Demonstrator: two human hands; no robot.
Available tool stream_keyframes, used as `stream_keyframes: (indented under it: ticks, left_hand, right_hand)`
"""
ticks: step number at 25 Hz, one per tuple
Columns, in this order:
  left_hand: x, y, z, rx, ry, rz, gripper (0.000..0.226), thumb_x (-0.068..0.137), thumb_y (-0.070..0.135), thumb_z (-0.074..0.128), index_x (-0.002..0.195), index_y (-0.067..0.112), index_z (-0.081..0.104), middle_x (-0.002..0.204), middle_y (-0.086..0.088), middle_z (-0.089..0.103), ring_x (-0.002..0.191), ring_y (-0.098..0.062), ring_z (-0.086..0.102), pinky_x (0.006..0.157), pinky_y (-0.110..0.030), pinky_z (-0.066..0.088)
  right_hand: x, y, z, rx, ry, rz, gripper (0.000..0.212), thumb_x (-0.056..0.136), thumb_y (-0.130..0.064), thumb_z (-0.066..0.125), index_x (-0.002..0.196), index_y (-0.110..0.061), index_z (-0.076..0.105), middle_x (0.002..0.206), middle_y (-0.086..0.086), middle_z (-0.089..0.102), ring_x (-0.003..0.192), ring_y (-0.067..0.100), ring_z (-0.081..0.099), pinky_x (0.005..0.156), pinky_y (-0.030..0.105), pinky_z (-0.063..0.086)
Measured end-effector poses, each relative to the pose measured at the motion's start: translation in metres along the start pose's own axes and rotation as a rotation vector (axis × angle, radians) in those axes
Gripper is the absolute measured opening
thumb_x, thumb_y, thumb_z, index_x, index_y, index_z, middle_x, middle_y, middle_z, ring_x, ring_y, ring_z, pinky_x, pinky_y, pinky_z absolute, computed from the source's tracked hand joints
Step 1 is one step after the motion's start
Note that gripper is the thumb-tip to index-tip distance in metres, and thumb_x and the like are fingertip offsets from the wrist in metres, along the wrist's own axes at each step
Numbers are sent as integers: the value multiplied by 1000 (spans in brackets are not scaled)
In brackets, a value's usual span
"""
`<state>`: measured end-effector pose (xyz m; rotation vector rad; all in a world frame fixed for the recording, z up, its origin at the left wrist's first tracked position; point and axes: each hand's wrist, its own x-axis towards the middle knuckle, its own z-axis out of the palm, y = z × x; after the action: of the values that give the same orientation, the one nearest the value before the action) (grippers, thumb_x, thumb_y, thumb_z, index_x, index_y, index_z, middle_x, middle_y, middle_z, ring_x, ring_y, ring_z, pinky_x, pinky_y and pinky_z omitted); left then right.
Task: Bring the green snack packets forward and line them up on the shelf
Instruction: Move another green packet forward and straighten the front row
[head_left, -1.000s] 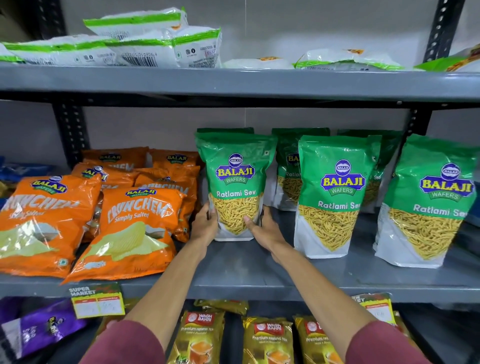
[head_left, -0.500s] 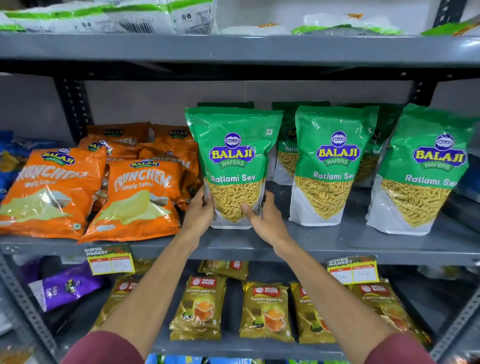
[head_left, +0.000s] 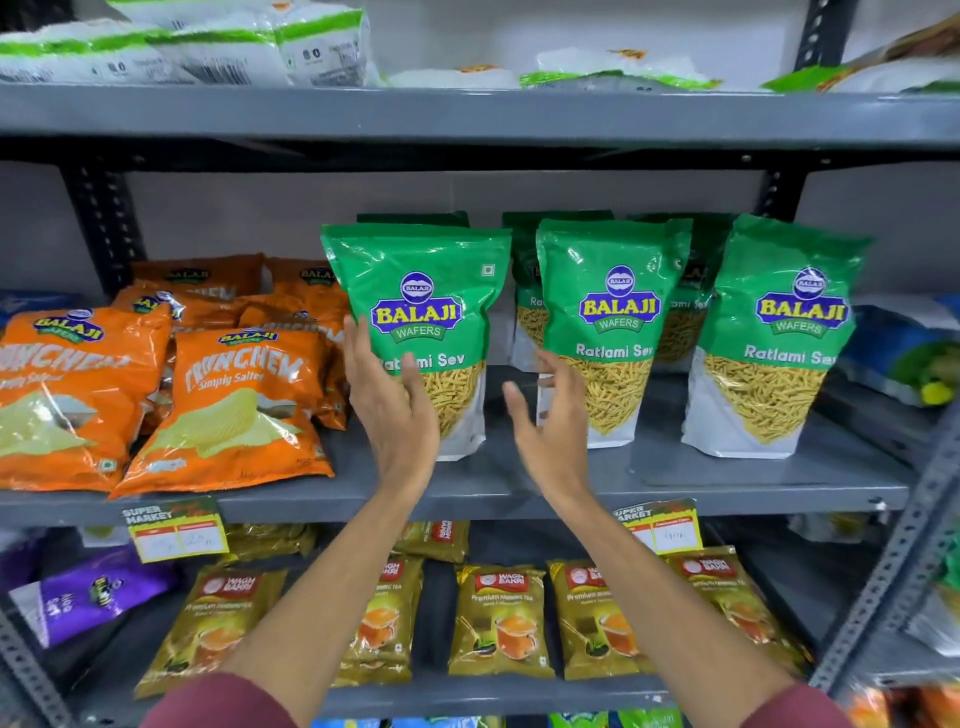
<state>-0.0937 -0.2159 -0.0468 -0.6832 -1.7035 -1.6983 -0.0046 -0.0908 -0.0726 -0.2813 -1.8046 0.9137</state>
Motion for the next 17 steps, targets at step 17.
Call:
stream_keyframes:
  ticks: [17]
  left_hand:
    - [-56,34,131,-82,-569,-474,64,96,26,60,152,20,29,152,-3,46,140,-27,43,109,-37,38]
  right_hand:
    - [56,76,-112,61,-260,545,56,103,-56,24,147,-23,35,136,3,57,130,26,53,95,32,39]
